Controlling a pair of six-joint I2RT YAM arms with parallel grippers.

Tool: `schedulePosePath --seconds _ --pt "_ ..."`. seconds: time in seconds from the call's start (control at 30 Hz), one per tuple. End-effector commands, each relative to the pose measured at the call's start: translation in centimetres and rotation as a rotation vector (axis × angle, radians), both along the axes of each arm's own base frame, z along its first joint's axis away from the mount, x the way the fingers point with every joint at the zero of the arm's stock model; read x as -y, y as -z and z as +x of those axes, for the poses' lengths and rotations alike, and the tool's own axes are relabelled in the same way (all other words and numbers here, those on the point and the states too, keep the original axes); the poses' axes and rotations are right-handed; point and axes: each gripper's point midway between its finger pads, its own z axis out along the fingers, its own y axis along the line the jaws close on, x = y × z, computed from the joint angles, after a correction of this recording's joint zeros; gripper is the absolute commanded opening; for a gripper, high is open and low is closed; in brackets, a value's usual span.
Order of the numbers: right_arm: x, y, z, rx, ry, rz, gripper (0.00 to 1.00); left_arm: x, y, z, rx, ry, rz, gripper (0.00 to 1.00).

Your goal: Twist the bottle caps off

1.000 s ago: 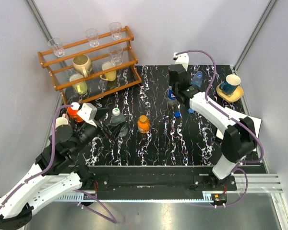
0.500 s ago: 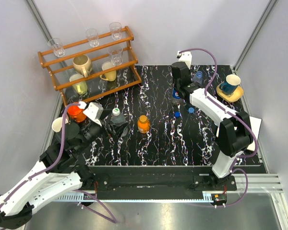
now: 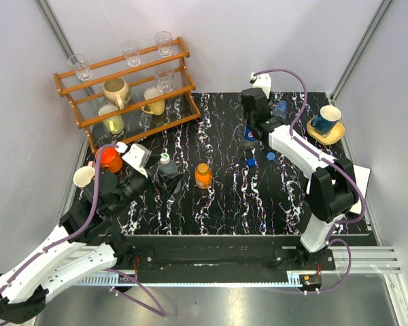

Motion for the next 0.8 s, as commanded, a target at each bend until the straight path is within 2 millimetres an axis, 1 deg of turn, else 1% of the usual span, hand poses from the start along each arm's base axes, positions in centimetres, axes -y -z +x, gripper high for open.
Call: schedulePosePath --seconds 0.0,0.2,0.33,0.37,0.4,0.43,0.47,0.53,0.57,0.6,0.63,0.67,0.7,0.73,0.77 --pt "-0.1 -2.8 0.0 0.055 -0.004 0.040 0.61 0.2 -1.2 0.1 0.025 0.004 -0.036 0.99" --pt "0.0 -3.6 -0.4 0.065 -0.007 0.056 0.67 0.3 -1.3 0.0 0.024 0.011 -0.039 0.99" --pt "-0.2 -5.7 -1.0 0.098 -0.026 0.094 0.71 0.2 -1.4 -0.1 0.026 0.011 -0.044 0.99" --pt "-0.2 -7.4 -1.6 0.130 -0.032 0.123 0.72 0.2 -1.5 -0.1 0.028 0.010 -0.046 0.99" --pt "-0.3 -8.2 -1.9 0.144 -0.044 0.139 0.73 0.1 -1.6 -0.1 0.029 0.005 -0.047 0.99" --pt "-0.4 -9.4 -2.3 0.164 -0.051 0.151 0.73 0.1 -1.6 -0.1 0.029 0.003 -0.047 0.99" --pt "-0.6 -11.3 -3.3 0.198 -0.062 0.169 0.73 0.0 -1.6 -0.1 0.031 -0.001 -0.050 0.99" --pt "-1.2 -13.4 -4.6 0.235 -0.088 0.191 0.73 -0.2 -1.6 0.0 0.031 -0.012 -0.050 0.99" --pt "-1.7 -15.2 -5.9 0.268 -0.128 0.211 0.73 -0.4 -1.6 0.3 0.032 -0.032 -0.052 0.99" --pt "-3.2 -15.9 -7.2 0.279 -0.191 0.227 0.73 -0.6 -1.6 0.4 0.026 -0.047 -0.056 0.99" --pt "-4.3 -15.3 -8.1 0.273 -0.249 0.235 0.73 -0.8 -1.5 0.6 0.021 -0.063 -0.058 0.99" --pt "-6.3 -16.3 -10.1 0.284 -0.385 0.273 0.73 -1.4 -1.5 1.0 0.017 -0.104 -0.062 0.99" --pt "-8.1 -15.8 -11.6 0.269 -0.472 0.296 0.73 -1.7 -1.4 1.2 0.003 -0.133 -0.071 0.99" --pt "-9.4 -13.6 -12.8 0.222 -0.540 0.304 0.73 -2.6 -1.1 1.8 -0.006 -0.196 -0.068 0.99" --pt "-10.8 -13.0 -14.4 0.193 -0.620 0.346 0.74 -3.1 -0.8 2.1 -0.017 -0.231 -0.066 0.99"
